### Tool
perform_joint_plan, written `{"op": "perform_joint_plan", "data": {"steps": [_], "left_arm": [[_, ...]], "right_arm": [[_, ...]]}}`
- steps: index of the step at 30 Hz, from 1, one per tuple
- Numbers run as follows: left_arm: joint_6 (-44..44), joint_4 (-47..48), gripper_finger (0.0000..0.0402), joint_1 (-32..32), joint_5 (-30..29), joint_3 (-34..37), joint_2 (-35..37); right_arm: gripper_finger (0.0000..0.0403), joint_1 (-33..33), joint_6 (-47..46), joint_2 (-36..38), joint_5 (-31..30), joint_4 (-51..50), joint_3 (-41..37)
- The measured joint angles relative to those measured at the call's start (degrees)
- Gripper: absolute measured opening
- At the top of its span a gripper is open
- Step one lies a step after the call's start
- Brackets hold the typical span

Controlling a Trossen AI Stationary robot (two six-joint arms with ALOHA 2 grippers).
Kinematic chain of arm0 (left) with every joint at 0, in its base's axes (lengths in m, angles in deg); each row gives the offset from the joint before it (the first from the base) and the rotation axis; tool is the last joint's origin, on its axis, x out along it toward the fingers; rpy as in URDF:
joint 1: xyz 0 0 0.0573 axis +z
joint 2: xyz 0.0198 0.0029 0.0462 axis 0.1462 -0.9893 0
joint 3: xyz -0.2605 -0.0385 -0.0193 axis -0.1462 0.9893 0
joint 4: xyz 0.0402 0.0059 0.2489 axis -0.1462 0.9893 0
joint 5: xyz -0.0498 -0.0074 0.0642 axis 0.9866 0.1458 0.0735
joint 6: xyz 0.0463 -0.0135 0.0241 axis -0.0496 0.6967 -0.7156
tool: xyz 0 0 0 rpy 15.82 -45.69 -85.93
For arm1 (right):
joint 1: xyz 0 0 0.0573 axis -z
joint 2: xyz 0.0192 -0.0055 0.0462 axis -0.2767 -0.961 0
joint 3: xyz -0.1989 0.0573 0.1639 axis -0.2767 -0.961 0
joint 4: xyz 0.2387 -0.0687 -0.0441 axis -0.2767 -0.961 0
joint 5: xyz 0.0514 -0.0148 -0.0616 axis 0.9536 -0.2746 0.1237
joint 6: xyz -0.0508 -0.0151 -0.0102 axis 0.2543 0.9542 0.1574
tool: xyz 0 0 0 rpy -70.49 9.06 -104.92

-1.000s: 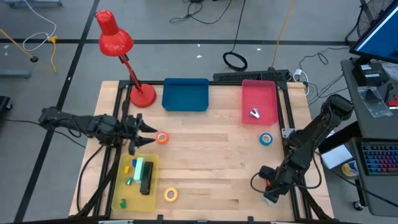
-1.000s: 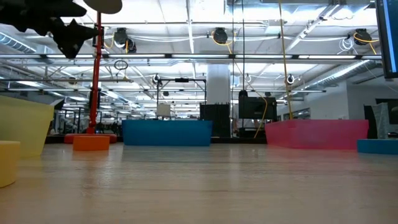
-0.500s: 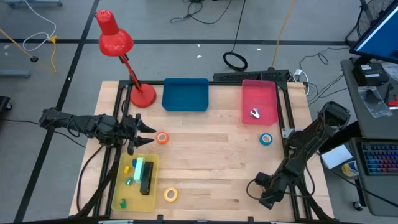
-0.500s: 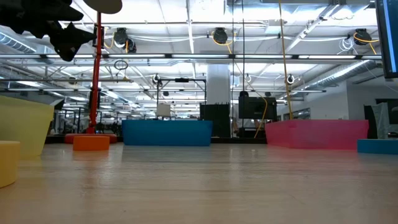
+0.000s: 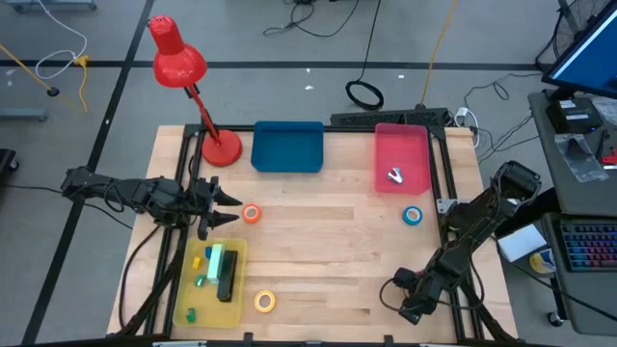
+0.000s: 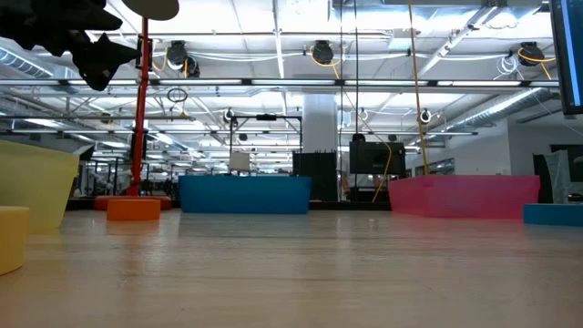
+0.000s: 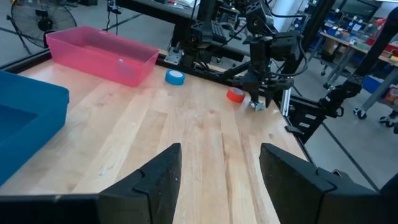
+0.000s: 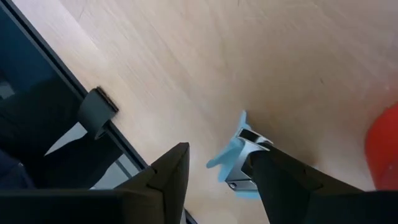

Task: Pick and place Stapler, Stapler remover, tape
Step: Put the blue staple remover into the red bin

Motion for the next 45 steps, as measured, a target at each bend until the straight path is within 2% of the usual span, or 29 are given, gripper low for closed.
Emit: {"op": "perform_joint_plan", "data": {"steps": [10, 21, 27, 30, 33, 38, 41, 45], "left_arm": [[0.00, 0.00, 0.0216, 0.00, -0.01, 0.00, 0.00], [0.84, 0.59, 0.0216, 0.00, -0.03, -0.02, 0.00], [2.40, 1.03, 0.0216, 0.00, -0.02, -0.04, 0.00], [2.42, 1.02, 0.0216, 0.00, -0.01, -0.04, 0.00], [2.45, 0.98, 0.0216, 0.00, -0.02, -0.04, 0.00], [3.26, 0.83, 0.0216, -0.01, -0.01, -0.04, -0.02], [3.42, 0.83, 0.0216, 0.00, -0.02, -0.04, -0.02], [3.43, 0.81, 0.0216, 0.00, -0.02, -0.04, -0.02]], "right_arm": [[0.0038, -0.02, -0.97, -0.95, -0.65, 1.60, 0.13], [0.0036, -0.07, -1.40, 0.40, -1.13, 4.86, -0.02], [0.0036, 0.33, 2.41, 8.15, -0.31, 13.81, -0.02], [0.0036, 2.36, 6.48, 14.80, -6.02, 13.61, 0.09], [0.0036, 6.45, 13.38, 21.57, -14.07, 7.33, 0.09], [0.0036, 17.43, 27.10, 32.33, -26.00, -5.97, 0.09], [0.0036, 25.84, 34.23, 37.72, -30.02, -12.43, 0.07], [0.0036, 38.49, 43.12, 42.22, -32.39, -18.18, 0.07]]}}
